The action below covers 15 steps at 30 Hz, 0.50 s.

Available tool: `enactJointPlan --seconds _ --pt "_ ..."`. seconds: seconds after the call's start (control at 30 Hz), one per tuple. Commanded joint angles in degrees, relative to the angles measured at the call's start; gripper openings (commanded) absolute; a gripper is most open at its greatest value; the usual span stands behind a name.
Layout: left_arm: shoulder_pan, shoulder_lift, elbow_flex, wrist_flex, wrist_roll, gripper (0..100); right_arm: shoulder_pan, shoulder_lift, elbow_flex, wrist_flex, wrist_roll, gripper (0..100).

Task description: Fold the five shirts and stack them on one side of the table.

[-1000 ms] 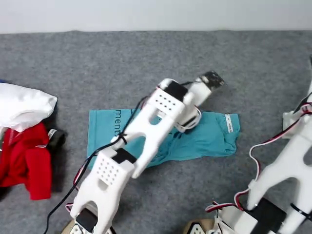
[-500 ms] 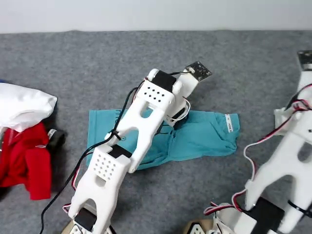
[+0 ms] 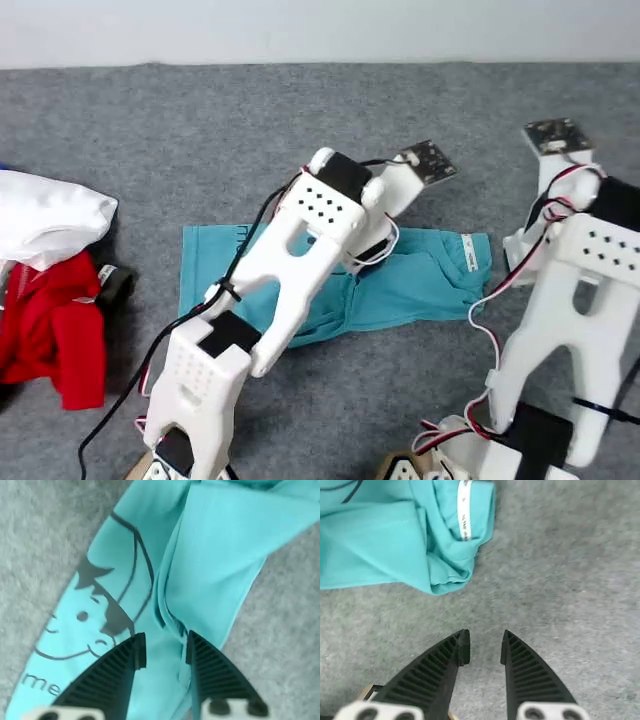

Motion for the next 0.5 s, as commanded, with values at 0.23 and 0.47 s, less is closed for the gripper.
enactJointPlan --seconds 0.23,0.47 --pt "-5.5 3.7 10.3 -10.1 -1.0 13 -1.1 -2.3 5.1 -2.0 -0.1 12.1" --pt "-3.7 3.5 4.7 -3.9 -0.6 13 -5.1 -2.2 5.3 -2.0 -0.4 12.1"
